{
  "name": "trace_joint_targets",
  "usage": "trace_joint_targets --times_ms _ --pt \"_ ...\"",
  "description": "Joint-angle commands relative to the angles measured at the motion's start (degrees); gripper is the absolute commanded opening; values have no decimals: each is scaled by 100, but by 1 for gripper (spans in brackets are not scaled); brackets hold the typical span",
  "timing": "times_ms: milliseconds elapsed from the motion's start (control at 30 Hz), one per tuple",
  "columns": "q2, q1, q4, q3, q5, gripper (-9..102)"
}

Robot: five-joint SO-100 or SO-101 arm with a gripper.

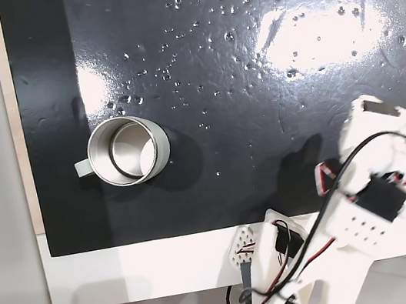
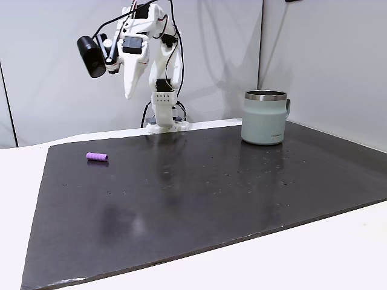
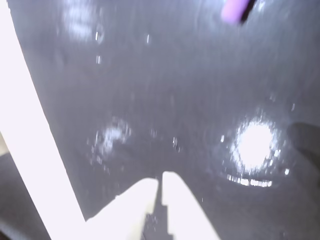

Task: Grasp a pengrip and put it in the cup.

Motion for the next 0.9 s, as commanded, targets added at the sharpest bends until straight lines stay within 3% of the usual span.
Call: trace_joint_targets --times_ms 0,333,867 --pt "-984 413 44 -1072 -308 7" --pt "-2936 958 404 -2452 -1063 26" --pt "-4500 1187 211 -2628 -1371 28"
